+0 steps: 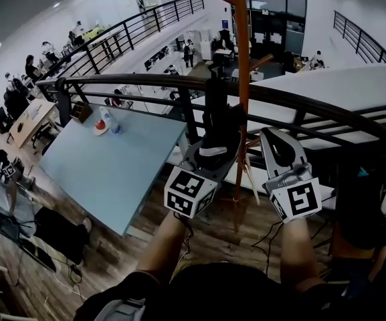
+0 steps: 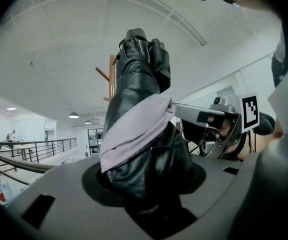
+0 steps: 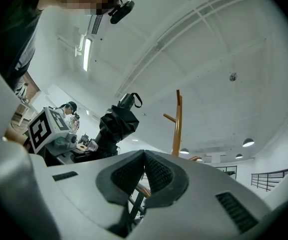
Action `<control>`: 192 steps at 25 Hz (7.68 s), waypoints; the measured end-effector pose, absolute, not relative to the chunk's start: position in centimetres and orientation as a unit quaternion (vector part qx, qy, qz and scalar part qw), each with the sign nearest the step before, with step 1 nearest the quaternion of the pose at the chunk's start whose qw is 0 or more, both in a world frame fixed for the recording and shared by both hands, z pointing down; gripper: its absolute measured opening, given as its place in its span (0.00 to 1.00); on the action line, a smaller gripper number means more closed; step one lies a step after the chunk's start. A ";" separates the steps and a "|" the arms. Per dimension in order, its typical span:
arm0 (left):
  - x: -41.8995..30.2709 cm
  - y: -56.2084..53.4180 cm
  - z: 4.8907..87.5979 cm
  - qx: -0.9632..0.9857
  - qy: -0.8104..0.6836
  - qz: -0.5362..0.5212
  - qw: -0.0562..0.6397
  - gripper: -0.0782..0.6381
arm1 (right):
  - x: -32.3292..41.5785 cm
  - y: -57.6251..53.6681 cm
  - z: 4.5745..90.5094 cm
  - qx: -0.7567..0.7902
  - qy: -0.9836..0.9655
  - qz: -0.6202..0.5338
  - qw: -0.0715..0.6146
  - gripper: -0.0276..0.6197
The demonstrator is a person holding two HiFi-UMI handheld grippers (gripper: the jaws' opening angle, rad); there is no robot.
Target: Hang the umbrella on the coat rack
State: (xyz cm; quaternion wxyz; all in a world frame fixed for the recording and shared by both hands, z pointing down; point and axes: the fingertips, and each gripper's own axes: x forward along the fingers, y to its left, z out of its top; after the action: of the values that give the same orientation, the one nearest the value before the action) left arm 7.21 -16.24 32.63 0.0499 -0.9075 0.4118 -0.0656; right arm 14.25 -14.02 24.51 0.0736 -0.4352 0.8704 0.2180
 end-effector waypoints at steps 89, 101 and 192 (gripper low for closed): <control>5.8 -40.8 23.1 -0.964 0.255 -0.020 0.066 0.43 | 10.5 -35.5 14.9 -0.512 0.801 0.296 0.093 0.09; 5.1 -41.2 23.4 -0.968 0.245 -0.026 0.051 0.44 | 10.5 -35.6 14.6 -0.517 0.797 0.297 0.091 0.09; 4.8 -38.3 22.5 -0.977 0.198 -0.057 0.052 0.44 | 12.3 -34.4 16.6 -0.506 0.811 0.275 0.098 0.09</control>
State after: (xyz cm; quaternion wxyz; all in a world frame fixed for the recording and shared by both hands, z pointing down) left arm 4.80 -38.34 22.49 0.0517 -0.9771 0.1984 -0.0568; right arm 12.30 -34.41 16.59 0.0980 -0.5062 0.8115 0.2750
